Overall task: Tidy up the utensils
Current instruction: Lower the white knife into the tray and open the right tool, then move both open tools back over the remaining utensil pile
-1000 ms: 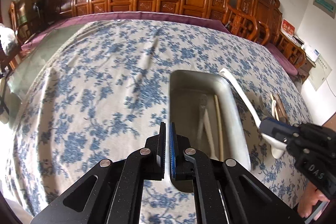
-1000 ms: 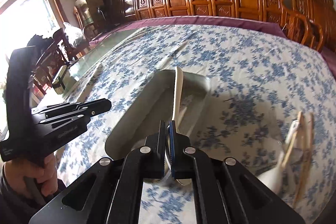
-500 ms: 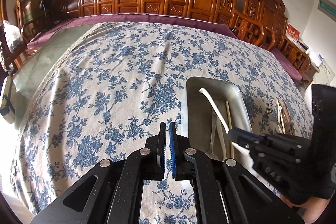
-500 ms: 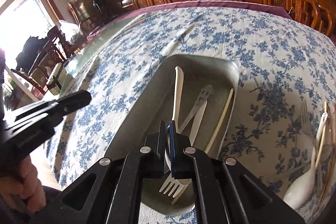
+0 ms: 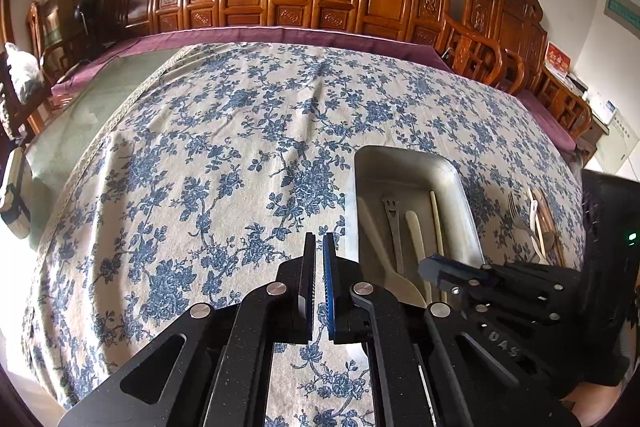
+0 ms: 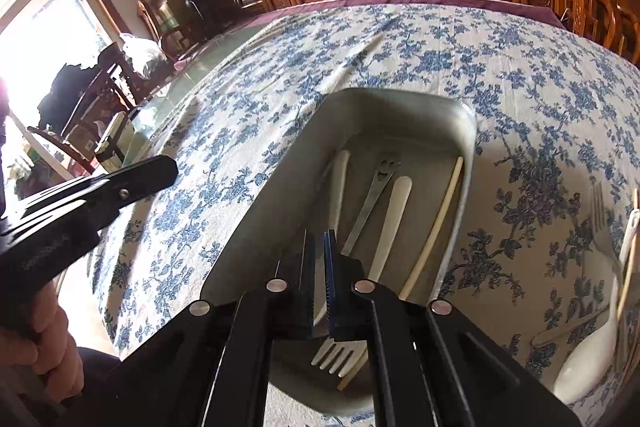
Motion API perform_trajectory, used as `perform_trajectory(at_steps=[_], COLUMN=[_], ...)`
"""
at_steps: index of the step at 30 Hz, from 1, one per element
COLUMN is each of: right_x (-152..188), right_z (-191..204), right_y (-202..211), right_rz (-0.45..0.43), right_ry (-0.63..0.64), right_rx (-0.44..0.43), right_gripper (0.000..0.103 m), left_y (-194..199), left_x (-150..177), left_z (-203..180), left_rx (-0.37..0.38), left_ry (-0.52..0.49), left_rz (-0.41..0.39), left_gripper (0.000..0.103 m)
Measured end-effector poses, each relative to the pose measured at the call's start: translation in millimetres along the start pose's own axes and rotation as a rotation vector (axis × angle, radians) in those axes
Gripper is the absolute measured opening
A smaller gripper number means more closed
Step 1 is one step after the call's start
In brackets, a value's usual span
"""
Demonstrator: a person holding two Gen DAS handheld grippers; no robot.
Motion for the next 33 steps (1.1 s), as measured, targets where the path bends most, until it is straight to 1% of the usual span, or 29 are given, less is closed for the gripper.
perform_trajectory(at_steps=[6,10,12,19,21,25,26,27,30,32,33], right_x=[6,19,27,65,76,98,103,110,123,129,134], right_z=[-11,-28,-37,-78,-89,-110,-116,-124,-138,-147,-155], right_y=[42,79,96,147,157,171,173,176,181,181,180], right_rz=[-0.055,-0.081,-0.09,-0.098,-0.093,-0.069,-0.063,-0.053,-0.039,-0.027,-0.019], right_ry=[0.052,0.064,0.064,0.022,0.009,-0.012,-0.019,-0.029,-0.041,-0.051,-0.064], right_rx=[0.05,0.097,0.122,0.216,0.241,0.291,0.301,0.315,0.346,0.363,0.368], right_gripper=[0.006,0.006,0.006,0.006,0.006,0.006,0.008,0.01,0.014,0.023,0.025], left_y=[2,4,5,10,9,5,4,3,2,1,1], left_x=[5,10,12,24,29,42,45,49,56,60,62], left_z=[-13,-27,-37,-75,-83,-104,-109,-116,-131,-138,-142], left_rx=[0.018,0.045,0.05,0.091,0.096,0.124,0.128,0.137,0.164,0.184,0.193], left_ry=[-0.025,-0.047,-0.069,-0.13,-0.144,-0.182,-0.192,-0.206,-0.227,-0.231,-0.235], left_rz=[-0.004,-0.004,-0.01,-0.014,-0.01,-0.001,0.001,0.004,0.005,0.004,0.006], left_gripper=[0.003,0.004,0.015,0.018,0.025,0.036,0.042,0.044,0.046,0.046,0.046])
Point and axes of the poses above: each gripper's, at about its wrist camera, not at the fingertips, and y roughly against the way its jaws point, z to its left, x to its underside, the point moved 4 cm from there along -y, roughly the way its jaws point, and after that the axes turned 10 degrees about y, right-handed, at the moved point
